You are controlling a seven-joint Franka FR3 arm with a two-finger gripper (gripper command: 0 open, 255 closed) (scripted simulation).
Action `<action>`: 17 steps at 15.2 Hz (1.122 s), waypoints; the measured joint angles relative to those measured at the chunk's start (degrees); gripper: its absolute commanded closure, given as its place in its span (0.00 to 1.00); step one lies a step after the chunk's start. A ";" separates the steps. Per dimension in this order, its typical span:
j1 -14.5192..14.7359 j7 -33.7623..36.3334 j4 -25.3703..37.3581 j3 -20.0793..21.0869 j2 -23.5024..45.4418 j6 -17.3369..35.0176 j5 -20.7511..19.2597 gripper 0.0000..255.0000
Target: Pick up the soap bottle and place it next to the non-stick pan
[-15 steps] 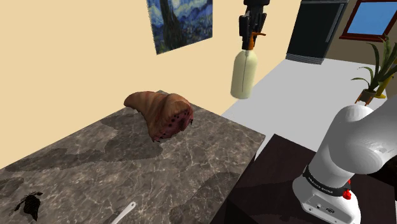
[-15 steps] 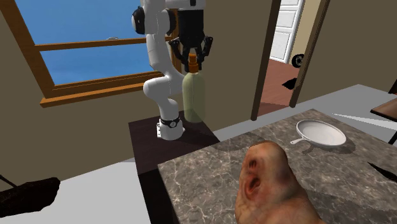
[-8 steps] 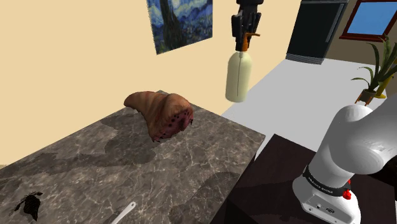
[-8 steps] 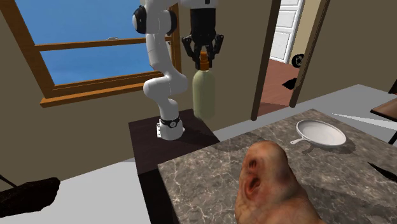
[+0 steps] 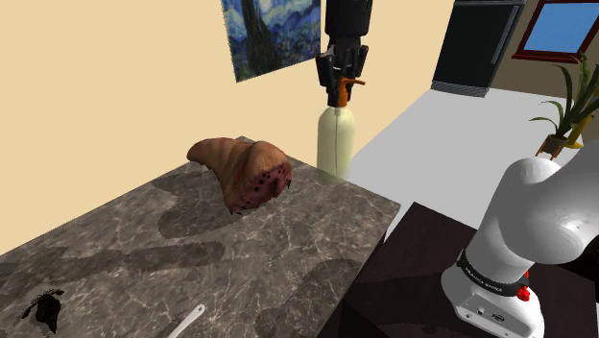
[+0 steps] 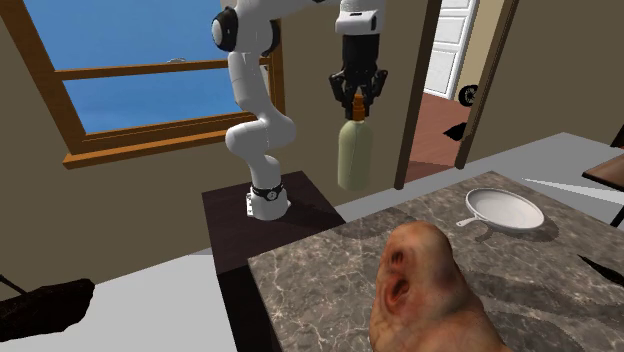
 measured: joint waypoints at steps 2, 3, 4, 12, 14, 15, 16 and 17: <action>0.54 2.19 -0.13 1.84 1.15 1.44 0.56 1.00; 0.95 3.65 -0.24 3.00 1.36 1.85 0.96 1.00; 1.35 5.14 -0.47 4.24 1.84 2.70 1.31 1.00; 3.60 15.58 0.96 12.90 9.39 9.47 1.87 1.00; 4.18 18.49 2.14 15.15 11.91 10.90 1.43 1.00; 4.43 19.89 2.76 16.22 13.36 11.69 1.03 1.00; 4.67 21.25 3.46 17.23 14.86 12.47 0.56 1.00; 5.03 23.05 4.92 18.52 16.80 12.87 -0.15 1.00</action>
